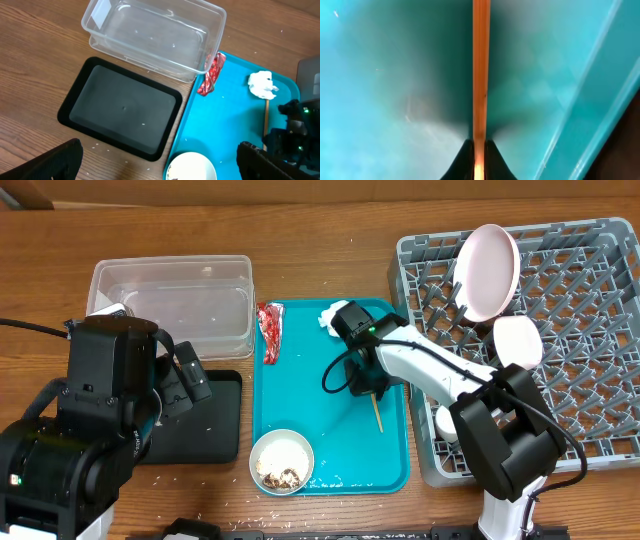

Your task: Sort waste into correct bins and load items into the dishwasher

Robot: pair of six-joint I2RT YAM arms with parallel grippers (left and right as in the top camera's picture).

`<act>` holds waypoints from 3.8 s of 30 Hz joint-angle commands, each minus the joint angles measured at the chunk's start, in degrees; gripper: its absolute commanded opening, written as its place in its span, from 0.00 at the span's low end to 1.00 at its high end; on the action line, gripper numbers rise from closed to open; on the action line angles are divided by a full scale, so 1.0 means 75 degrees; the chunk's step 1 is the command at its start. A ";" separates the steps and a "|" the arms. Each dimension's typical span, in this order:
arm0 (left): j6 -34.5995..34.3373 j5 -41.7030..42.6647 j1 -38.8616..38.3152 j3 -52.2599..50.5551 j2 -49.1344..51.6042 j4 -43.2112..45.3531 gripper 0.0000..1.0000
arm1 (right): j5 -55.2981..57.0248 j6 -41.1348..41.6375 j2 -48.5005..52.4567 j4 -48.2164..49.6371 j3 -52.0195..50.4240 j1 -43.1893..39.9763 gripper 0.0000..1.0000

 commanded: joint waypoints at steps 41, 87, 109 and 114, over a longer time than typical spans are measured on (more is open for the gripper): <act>-0.0157 -0.0105 0.0035 -0.0026 0.0096 0.0015 1.00 | -0.1329 -0.1711 -0.5916 -0.1396 0.2124 -0.1760 1.00; -0.0157 -0.0105 0.0035 -0.0026 0.0111 0.0015 1.00 | -0.0504 -0.1740 -1.5134 0.5592 -0.9530 -0.3774 1.00; -0.0157 -0.0105 0.0035 -0.0026 0.0111 0.0015 1.00 | -0.0527 -0.1737 -1.5131 0.6892 -1.0229 -0.3765 1.00; -0.0533 0.0294 0.0035 -0.0026 0.0111 0.0102 1.00 | -0.0527 -0.1737 -1.5131 0.6892 -1.0229 -0.3765 1.00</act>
